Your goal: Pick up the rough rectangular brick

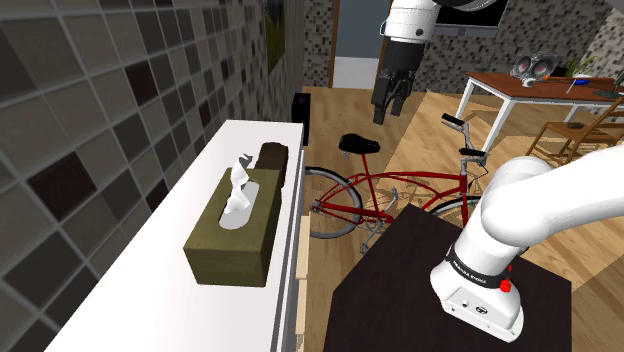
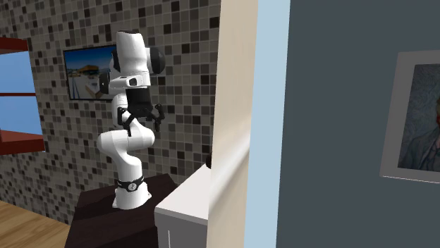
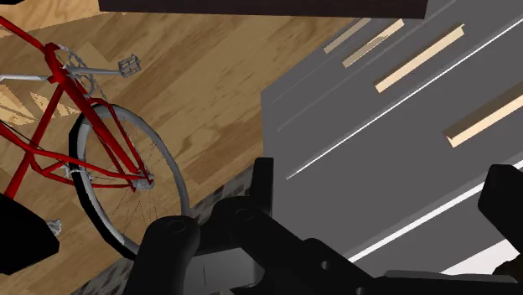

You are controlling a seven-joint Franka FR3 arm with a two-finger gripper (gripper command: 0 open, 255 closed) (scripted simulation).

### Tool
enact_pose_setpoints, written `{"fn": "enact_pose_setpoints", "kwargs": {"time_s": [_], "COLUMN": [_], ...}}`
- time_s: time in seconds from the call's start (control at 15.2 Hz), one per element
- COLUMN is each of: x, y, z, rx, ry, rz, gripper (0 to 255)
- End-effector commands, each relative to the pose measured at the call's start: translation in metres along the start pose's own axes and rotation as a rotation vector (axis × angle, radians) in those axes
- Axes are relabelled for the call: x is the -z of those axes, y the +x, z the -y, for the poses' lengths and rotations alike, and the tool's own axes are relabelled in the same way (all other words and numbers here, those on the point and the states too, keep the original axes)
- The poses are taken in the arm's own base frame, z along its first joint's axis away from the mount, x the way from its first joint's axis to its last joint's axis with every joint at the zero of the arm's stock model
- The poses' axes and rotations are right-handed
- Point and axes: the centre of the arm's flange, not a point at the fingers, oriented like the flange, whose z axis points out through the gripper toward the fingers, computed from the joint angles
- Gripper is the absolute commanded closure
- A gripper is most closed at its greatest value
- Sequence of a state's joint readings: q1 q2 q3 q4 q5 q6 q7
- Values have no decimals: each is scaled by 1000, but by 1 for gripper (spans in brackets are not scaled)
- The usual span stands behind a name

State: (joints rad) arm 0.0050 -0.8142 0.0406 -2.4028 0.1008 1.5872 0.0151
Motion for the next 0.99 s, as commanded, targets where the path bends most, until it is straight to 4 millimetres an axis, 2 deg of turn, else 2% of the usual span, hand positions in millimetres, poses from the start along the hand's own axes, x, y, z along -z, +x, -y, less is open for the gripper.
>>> {"fn": "enact_pose_setpoints", "kwargs": {"time_s": [0.0,0.46,0.92], "x": [0,-13,-28], "y": [0,53,117], "z": [0,78,146], "rx": [0,-156,-313], "ry": [0,-24,-48], "rz": [0,-6,-13], "gripper": [0,0,0]}}
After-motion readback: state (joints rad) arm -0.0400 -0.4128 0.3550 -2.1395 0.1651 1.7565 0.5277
